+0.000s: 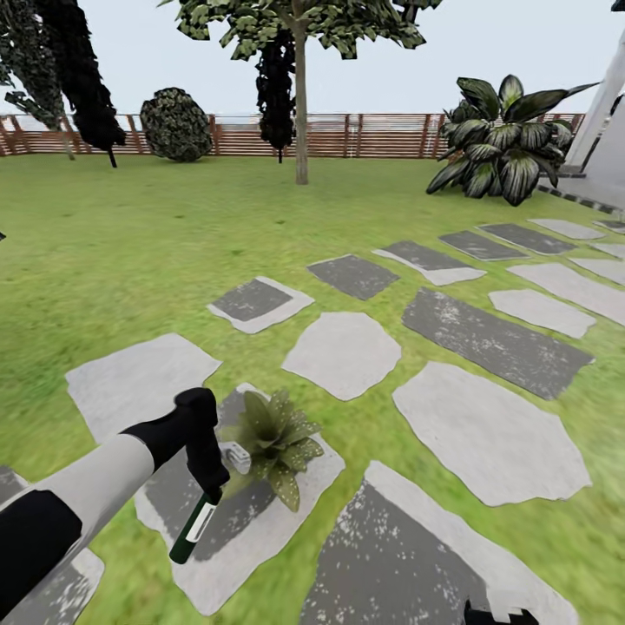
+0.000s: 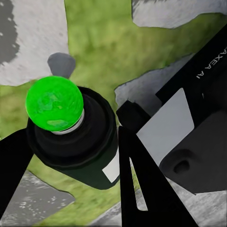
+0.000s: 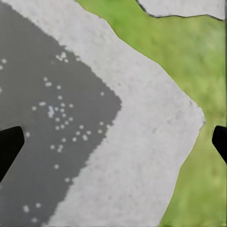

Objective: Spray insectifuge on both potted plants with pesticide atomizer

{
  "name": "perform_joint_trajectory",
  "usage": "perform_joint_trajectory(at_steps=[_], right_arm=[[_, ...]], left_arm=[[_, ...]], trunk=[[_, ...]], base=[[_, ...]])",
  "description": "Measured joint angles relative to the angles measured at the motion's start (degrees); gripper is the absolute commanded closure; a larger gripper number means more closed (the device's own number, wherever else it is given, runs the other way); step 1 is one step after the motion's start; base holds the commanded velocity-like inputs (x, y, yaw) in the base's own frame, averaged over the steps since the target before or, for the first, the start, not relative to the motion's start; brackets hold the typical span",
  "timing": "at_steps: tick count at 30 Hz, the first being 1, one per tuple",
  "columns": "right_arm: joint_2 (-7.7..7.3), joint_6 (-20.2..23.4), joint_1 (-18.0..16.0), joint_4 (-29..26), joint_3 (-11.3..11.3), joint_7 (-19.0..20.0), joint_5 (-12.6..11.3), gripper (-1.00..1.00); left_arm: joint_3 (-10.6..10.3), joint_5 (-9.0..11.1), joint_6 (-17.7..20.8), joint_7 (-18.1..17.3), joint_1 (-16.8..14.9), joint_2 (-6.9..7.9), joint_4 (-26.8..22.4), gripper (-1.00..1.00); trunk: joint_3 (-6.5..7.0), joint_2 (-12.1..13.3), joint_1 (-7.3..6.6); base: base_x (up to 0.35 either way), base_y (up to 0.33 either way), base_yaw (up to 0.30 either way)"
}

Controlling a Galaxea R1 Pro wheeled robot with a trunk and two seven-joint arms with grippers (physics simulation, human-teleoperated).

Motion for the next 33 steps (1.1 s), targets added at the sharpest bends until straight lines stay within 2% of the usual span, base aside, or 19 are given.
perform_joint_trajectory(at_steps=[7,19,27,33], right_arm=[[0.0,0.0,0.0,0.01,0.0,-0.01,0.0,-1.0],[0.0,0.0,0.0,0.05,-0.01,0.0,0.0,-1.0],[-0.04,-0.09,0.0,0.06,0.0,-0.01,0.0,-1.0],[-0.08,-0.09,-0.01,0.08,0.01,-0.03,0.05,-1.0]], left_arm=[[0.07,0.0,0.16,0.0,-0.8,0.12,0.09,1.0],[0.08,0.01,0.19,0.22,-1.27,0.11,0.09,1.0],[0.1,0.04,0.1,0.48,-1.16,-0.15,0.08,1.0],[-0.46,0.01,-0.28,0.04,-1.09,-0.93,-0.02,1.0]], trunk=[[0.0,0.0,-0.02],[0.0,0.0,-0.05],[0.0,0.0,-0.05],[0.0,0.0,-0.03]], base=[[-0.113,0.272,-0.265],[0.156,0.301,-0.23],[0.234,0.251,-0.036],[0.068,0.057,0.0]])
